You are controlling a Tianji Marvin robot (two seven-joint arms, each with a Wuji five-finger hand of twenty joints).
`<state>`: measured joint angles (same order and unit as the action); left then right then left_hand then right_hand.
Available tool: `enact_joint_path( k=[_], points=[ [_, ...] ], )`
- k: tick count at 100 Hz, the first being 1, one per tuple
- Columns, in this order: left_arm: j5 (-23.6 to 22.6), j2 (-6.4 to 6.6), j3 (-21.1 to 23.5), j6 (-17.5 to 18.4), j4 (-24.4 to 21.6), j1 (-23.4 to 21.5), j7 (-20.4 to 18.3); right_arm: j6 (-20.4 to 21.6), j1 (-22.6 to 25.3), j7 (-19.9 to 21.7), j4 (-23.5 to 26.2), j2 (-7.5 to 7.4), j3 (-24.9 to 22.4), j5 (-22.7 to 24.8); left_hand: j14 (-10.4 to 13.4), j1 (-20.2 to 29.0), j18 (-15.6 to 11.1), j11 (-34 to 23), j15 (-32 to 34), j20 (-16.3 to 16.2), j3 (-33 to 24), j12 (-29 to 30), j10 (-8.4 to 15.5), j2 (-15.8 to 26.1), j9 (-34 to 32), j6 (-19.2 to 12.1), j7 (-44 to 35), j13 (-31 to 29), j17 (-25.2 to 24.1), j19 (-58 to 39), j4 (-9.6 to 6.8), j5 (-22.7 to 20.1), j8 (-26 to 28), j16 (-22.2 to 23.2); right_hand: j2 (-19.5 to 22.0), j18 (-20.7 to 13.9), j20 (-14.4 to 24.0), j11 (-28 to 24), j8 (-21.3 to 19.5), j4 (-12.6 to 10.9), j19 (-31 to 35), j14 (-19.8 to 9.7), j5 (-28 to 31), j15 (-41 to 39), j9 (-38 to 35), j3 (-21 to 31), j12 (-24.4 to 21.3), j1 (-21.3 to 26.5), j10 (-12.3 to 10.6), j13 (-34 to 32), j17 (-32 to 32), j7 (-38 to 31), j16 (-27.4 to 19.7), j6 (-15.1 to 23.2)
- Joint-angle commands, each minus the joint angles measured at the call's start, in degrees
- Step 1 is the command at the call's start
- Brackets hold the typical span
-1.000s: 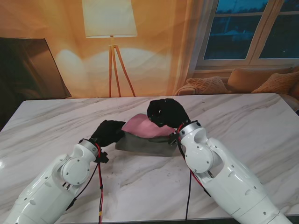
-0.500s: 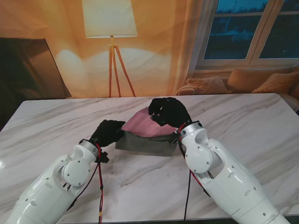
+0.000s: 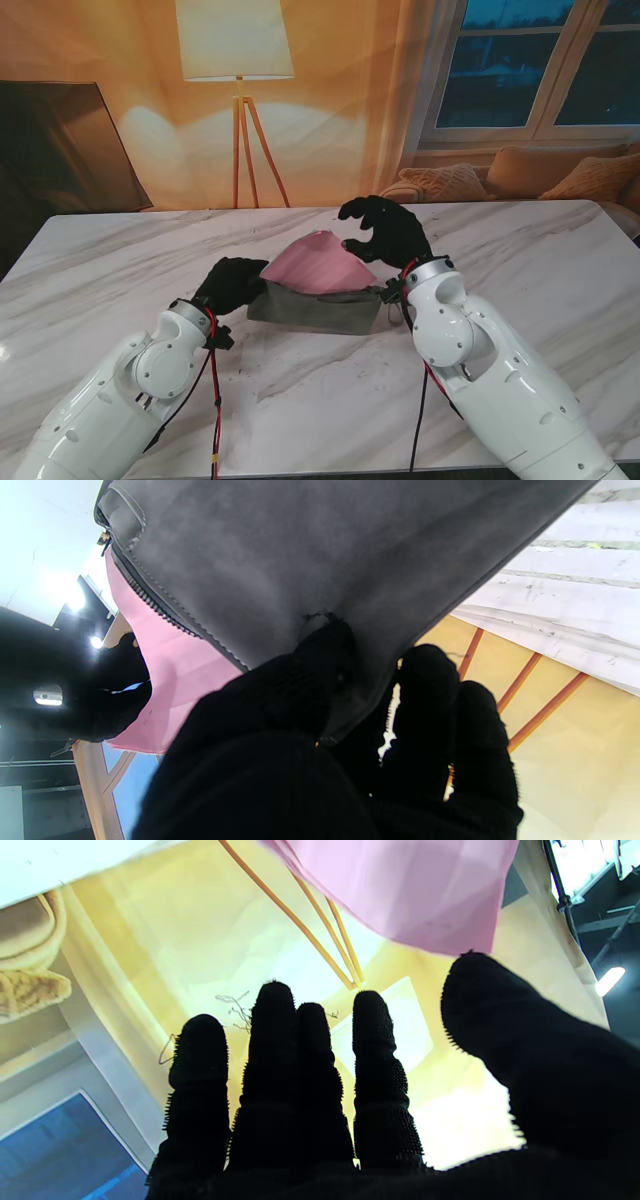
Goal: Collect documents into a storage pouch
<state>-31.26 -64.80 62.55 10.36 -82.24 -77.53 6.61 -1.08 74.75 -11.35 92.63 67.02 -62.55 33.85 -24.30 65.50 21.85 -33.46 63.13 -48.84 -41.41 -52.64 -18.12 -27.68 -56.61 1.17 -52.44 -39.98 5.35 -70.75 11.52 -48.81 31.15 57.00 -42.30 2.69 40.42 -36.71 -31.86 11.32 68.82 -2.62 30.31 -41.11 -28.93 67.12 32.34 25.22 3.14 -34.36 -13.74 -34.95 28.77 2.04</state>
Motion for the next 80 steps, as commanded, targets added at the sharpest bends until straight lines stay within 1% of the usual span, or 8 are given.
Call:
enact_joint_path(
  k=[1, 21, 34, 54, 58, 62, 69, 80],
  points=[
    [0.3, -0.41, -0.2, 0.1, -0.3, 0.1, -0.7, -1.0, -0.1, 1.5, -1.1, -0.40, 0.6, -0.4, -3.5, 2.6, -4.1, -2.1, -0.2, 0.7, 1.3, -0.9, 2.6, 5.2, 0.5, 0.9, -3.3, 1.1, -0.6, -1.2, -0.75, -1.4, 2.8, -0.5, 1.2, -1.6, 0.6, 2.0, 1.0, -2.7, -3.5, -0.1, -4.0, 3.2, 4.1, -1.4, -1.6, -1.9, -0.7, 3.7, 3.1, 3.6, -1.6, -1.2],
    [0.4, -0.43, -0.4, 0.5, -0.2, 0.5, -0.7, -3.0, -1.6, 5.2, -3.0, -0.58, 3.2, -3.0, -3.5, 2.6, -4.1, -2.1, -0.1, 0.7, 1.3, -0.9, 2.5, 5.2, 0.5, 0.9, -3.3, 1.1, -0.6, -1.2, -0.74, -1.5, 2.9, -0.5, 0.7, -0.9, 1.7, 4.6, 2.7, -2.6, -4.7, 0.8, -6.1, 5.8, 3.9, -2.7, -4.2, -3.4, -0.1, 3.1, 2.9, 6.2, -2.8, -2.5],
    [0.2, -0.46, -0.3, 0.4, -0.1, 0.3, -0.5, -3.5, -2.2, 5.6, -4.3, -0.33, 5.0, -4.4, -3.5, 2.5, -4.0, -2.2, -0.1, 0.7, 1.3, -0.9, 2.5, 5.2, 0.4, 0.8, -3.3, 0.9, -0.6, -1.2, -0.74, -1.5, 2.9, -0.5, 0.6, -0.2, 4.0, 1.8, 1.8, -2.6, -1.6, 0.7, -4.9, 0.3, 0.0, -2.6, -2.7, -3.1, 0.0, -1.0, -0.4, 4.6, 0.2, 0.1],
    [0.8, -0.66, -0.4, -0.4, 0.1, 0.2, -0.1, -2.3, -2.8, 3.9, -6.3, 0.23, 7.0, -4.7, -3.9, 2.4, -4.0, -2.3, 0.1, 0.6, 1.0, -0.8, 2.2, 4.7, 0.1, 1.1, -3.2, 0.8, -0.6, -1.3, -0.68, -1.5, 2.8, -0.5, 1.1, -0.6, 7.2, -6.8, -0.7, -2.8, 10.1, -1.2, 7.5, -17.0, -12.8, 1.0, 4.3, 0.6, 0.3, -11.3, -9.9, -1.4, 8.0, 7.6],
    [1.0, -0.72, -0.4, -0.7, 0.1, 0.2, 0.0, -1.9, -2.9, 3.2, -6.6, 0.35, 7.2, -4.5, -4.0, 2.2, -4.0, -2.4, 0.2, 0.6, 0.8, -0.8, 2.0, 4.5, 0.0, 1.3, -3.1, 0.8, -0.6, -1.3, -0.62, -1.5, 2.7, -0.5, 0.6, -1.1, 6.7, -8.3, 3.0, 2.0, 12.8, -1.8, 9.2, -20.5, -15.5, 1.3, 6.0, 2.6, 0.0, -13.7, -12.2, -5.1, 8.9, 8.6],
    [1.2, -0.78, -0.4, -0.9, 0.1, 0.2, 0.0, -1.7, -2.9, 2.5, -6.8, 0.47, 7.4, -4.3, -4.3, 1.5, -3.9, -2.5, 0.5, 0.5, -0.6, -0.7, 1.8, 4.1, -0.1, 1.5, -3.1, 0.8, -0.6, -1.4, -0.22, -1.5, 2.4, -0.4, 0.2, -1.3, 6.4, -9.5, 6.7, 4.3, 15.1, -2.1, 10.1, -23.4, -17.9, 1.3, 7.9, 4.4, 0.0, -15.6, -14.1, -9.9, 9.6, 9.6],
    [1.6, -0.86, -0.4, -1.1, 0.1, 0.2, 0.1, -1.2, -3.0, 2.0, -6.9, 0.57, 7.6, -4.0, -4.4, 1.3, -4.1, -2.5, 0.5, 0.4, -0.7, -0.7, 1.6, 4.1, -0.1, 2.0, -2.8, 0.9, -0.7, -1.4, -0.05, -1.0, 2.2, -0.4, -0.1, -1.8, 5.9, -10.9, 11.4, 5.6, 18.8, -3.0, 11.9, -27.5, -23.2, 1.1, 10.1, 7.0, -0.1, -20.0, -18.2, -17.4, 10.0, 10.7],
    [1.9, -1.01, -0.5, -1.2, 0.3, 0.3, 0.5, -0.6, -3.2, 1.5, -7.1, 0.72, 7.8, -4.3, -4.3, 0.6, -4.4, -2.8, 0.7, 0.3, -0.3, -0.7, 1.3, 4.8, 0.1, 2.7, -1.6, 1.0, -0.9, -1.4, 0.22, 0.7, 1.0, -0.3, 3.4, -2.3, 6.3, -13.0, 12.9, 5.6, 22.5, -3.4, 14.3, -31.2, -27.4, -1.3, 10.8, 8.4, -0.5, -23.5, -21.0, -19.6, 10.6, 10.5]
  ],
)
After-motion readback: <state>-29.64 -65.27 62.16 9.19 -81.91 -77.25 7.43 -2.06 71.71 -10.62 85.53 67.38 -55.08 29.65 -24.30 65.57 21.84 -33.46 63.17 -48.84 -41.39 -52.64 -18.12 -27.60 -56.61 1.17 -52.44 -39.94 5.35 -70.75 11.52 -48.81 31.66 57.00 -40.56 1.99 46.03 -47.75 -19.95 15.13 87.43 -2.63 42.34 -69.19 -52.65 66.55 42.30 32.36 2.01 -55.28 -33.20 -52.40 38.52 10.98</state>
